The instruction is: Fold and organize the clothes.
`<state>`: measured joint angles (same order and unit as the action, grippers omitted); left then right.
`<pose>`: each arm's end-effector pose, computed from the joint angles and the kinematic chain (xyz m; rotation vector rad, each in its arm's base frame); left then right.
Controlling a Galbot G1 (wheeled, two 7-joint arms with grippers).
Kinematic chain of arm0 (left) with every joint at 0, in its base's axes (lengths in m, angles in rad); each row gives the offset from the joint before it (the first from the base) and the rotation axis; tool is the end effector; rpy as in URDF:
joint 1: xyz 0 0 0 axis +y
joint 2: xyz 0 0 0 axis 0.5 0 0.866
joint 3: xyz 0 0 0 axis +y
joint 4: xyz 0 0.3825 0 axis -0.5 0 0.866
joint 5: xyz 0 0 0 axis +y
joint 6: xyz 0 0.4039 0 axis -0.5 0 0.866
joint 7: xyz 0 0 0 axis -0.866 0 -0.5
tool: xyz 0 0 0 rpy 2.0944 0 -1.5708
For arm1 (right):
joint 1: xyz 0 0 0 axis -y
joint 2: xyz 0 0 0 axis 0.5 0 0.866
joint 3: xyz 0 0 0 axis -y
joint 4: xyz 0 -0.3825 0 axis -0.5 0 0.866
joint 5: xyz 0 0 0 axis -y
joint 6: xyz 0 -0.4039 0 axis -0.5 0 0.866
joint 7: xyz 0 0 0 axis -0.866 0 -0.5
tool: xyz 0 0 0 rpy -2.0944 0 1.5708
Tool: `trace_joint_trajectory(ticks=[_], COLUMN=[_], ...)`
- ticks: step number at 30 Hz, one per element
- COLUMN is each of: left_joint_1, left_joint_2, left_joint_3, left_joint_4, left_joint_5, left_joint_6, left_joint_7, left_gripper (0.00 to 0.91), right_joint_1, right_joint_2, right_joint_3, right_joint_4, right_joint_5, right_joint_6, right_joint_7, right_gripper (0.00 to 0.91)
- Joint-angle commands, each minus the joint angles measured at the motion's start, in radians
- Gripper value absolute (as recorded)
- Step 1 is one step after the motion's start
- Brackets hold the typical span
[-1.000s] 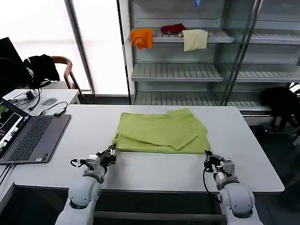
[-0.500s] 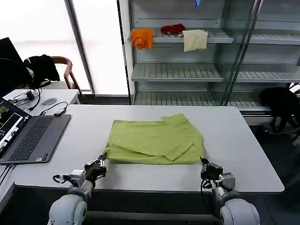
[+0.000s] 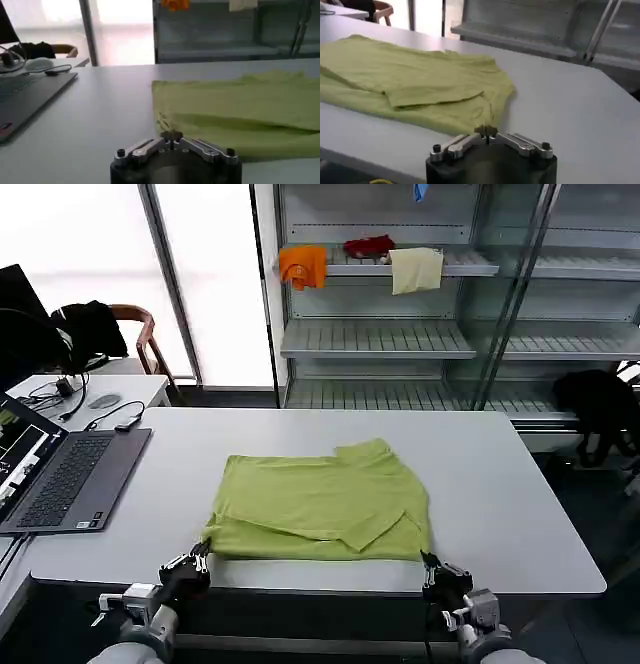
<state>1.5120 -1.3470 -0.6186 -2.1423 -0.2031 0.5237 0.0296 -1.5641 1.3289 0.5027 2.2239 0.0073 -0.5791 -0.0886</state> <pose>0.2338 0.0678 -0.2882 -0.0806 -2.7286 -0.0578 0.2122 -0.0263 -0.2756 0.2460 -2.6640 0.2737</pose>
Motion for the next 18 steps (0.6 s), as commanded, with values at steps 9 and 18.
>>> trace_joint_trajectory(ticks=[9,18], left_joint_1=[0.054,-0.163], left_joint_2=[-0.012,-0.003], left_joint_3=[-0.024,-0.046], left_joint_4=[-0.040,-0.025], left_joint_5=[-0.026,-0.146], left_joint_6=[-0.023,0.019], left_joint_7=[-0.063,-0.006], left_gripper=[0.907,0.907], right_joint_1=[-0.007,0.373], right_joint_2=[0.019,0.043], right_joint_3=[0.057,0.000], right_joint_4=[0.065,-0.096], right_joint_5=[0.012,0.102], right_joint_6=[0.011,-0.010], right_joint_7=[0.071,0.048], right_gripper=[0.907,0.907])
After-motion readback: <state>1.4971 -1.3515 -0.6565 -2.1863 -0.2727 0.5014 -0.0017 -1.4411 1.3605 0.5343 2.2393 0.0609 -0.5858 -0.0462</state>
